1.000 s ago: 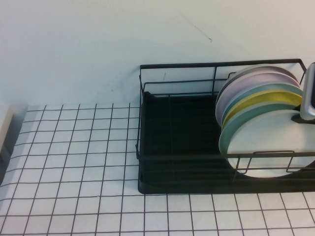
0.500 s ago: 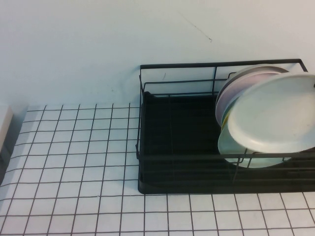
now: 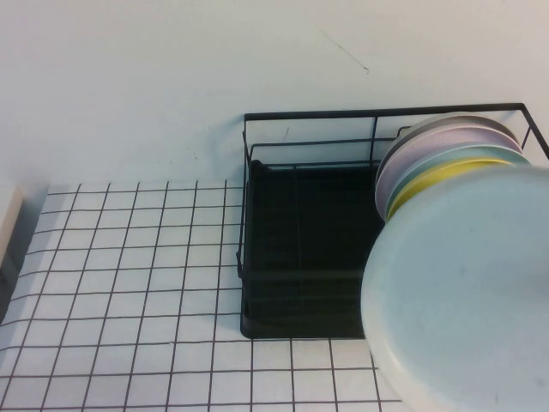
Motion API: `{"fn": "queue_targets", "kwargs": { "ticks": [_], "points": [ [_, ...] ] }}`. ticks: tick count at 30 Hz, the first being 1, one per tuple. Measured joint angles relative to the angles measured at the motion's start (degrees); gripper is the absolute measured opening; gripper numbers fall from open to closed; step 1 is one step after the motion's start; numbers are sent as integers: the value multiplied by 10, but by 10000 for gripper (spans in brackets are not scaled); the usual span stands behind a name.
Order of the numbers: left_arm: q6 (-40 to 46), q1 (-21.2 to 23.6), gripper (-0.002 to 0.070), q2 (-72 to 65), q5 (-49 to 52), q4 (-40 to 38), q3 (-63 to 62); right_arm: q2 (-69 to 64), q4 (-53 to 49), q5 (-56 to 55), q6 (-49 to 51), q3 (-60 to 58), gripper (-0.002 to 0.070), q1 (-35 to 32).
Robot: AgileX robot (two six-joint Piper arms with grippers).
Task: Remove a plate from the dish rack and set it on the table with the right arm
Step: Place the plate from the table
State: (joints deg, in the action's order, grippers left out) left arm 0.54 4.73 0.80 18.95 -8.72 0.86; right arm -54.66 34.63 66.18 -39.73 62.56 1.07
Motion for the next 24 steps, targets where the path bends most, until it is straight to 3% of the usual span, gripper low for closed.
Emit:
{"fn": "queue_targets", "kwargs": {
  "ticks": [8, 17, 24],
  "points": [
    [0, 0, -4, 0, 0, 0, 0, -21, -12, -43, 61, -182, 72, 0],
    [0, 0, -4, 0, 0, 0, 0, -156, 42, -221, -38, -288, 90, 0],
    [0, 0, -4, 0, 0, 0, 0, -282, 179, -255, -186, -288, 242, 0]
  ]
}}
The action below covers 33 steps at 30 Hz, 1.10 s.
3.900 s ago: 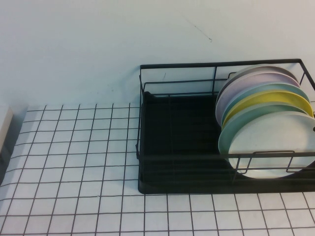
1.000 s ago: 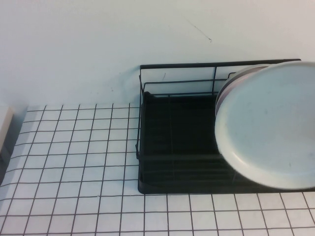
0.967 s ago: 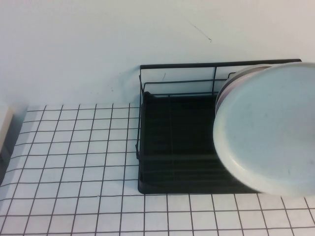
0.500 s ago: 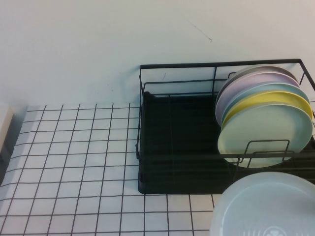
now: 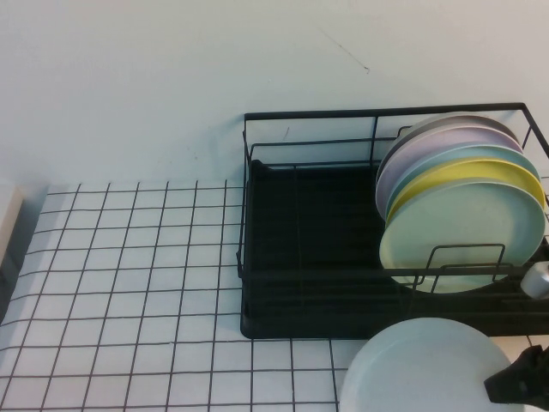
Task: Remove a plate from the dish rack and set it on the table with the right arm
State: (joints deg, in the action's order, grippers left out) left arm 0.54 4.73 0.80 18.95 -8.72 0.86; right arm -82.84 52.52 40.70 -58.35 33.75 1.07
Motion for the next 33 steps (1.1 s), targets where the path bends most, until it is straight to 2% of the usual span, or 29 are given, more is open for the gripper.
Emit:
{"fn": "queue_targets", "kwargs": {
  "ticks": [4, 9, 17, 19, 26, 29, 33],
  "points": [
    [0, 0, -4, 0, 0, 0, 0, -39, 13, 0, -43, 0, 325, 0],
    [0, 0, -4, 0, 0, 0, 0, -38, -1, 28, -59, 12, 348, 0],
    [0, 0, -4, 0, 0, 0, 0, -1, -166, 176, 64, 121, 344, 0],
    [0, 0, -4, 0, 0, 0, 0, 22, -191, 206, 94, 147, 303, 0],
    [0, 0, -4, 0, 0, 0, 0, 207, -177, 193, 113, 164, 55, 0],
    [0, 0, -4, 0, 0, 0, 0, 305, -170, 159, 113, 159, 15, 0],
    [0, 0, -4, 0, 0, 0, 0, 422, -168, 112, 114, 145, 1, 0]
  ]
}}
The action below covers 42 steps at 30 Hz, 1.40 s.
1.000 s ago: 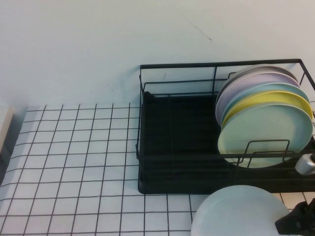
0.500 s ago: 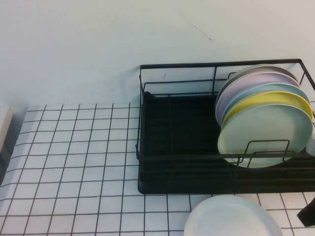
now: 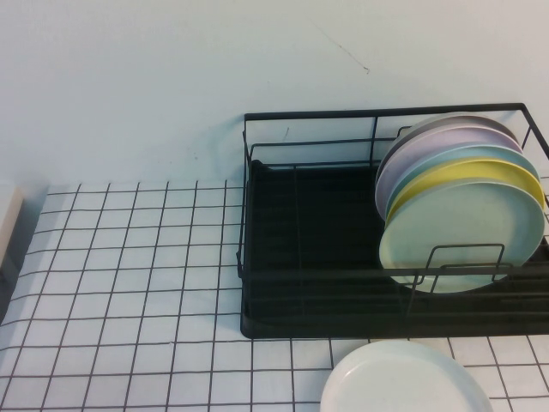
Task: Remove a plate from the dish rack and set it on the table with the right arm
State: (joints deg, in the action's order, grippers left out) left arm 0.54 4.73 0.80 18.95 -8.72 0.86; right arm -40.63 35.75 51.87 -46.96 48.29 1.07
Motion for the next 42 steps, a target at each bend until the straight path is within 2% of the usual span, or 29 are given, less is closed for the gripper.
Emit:
{"fn": "queue_targets", "kwargs": {
  "ticks": [7, 15, 18, 22, 25, 28, 33, 37, 42],
  "points": [
    [0, 0, -4, 0, 0, 0, 0, 95, 44, -36, 2, -11, -2, 0],
    [0, 0, -4, 0, 0, 0, 0, 99, 53, 43, 3, -15, -2, 0],
    [0, 0, -4, 0, 0, 0, 0, 99, 12, 40, 3, -20, -2, 0],
    [0, 0, -4, 0, 0, 0, 0, 122, -55, -116, 4, -62, -2, 0],
    [0, 0, -4, 0, 0, 0, 0, 159, -47, -247, 2, -111, -2, 0],
    [0, 0, -4, 0, 0, 0, 0, 199, -41, -333, -3, -159, -2, 0],
    [0, 0, -4, 0, 0, 0, 0, 267, -88, -422, 0, -267, -2, 0],
    [0, 0, -4, 0, 0, 0, 0, 334, -136, -519, 62, -380, -2, -17],
    [0, 0, -4, 0, 0, 0, 0, 404, -191, -527, 178, -482, -2, -44]
  ]
}}
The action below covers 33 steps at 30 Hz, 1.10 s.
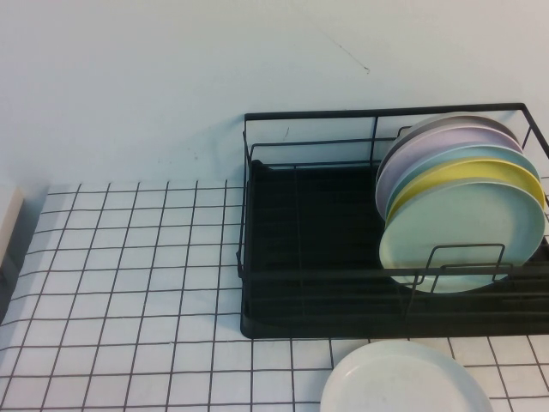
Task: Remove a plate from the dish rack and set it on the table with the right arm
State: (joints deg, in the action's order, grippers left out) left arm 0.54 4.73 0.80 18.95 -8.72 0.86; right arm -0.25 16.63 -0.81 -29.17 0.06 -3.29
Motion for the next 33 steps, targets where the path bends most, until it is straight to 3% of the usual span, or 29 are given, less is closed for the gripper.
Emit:
{"fn": "queue_targets", "kwargs": {
  "ticks": [4, 11, 33],
  "points": [
    [0, 0, -4, 0, 0, 0, 0, 9, -61, 59, 91, -14, -2, -2],
    [0, 0, -4, 0, 0, 0, 0, 9, -93, 193, 155, -17, -2, 6],
    [0, 0, -4, 0, 0, 0, 0, 10, -98, 213, 163, -14, -2, 9]
  ]
}}
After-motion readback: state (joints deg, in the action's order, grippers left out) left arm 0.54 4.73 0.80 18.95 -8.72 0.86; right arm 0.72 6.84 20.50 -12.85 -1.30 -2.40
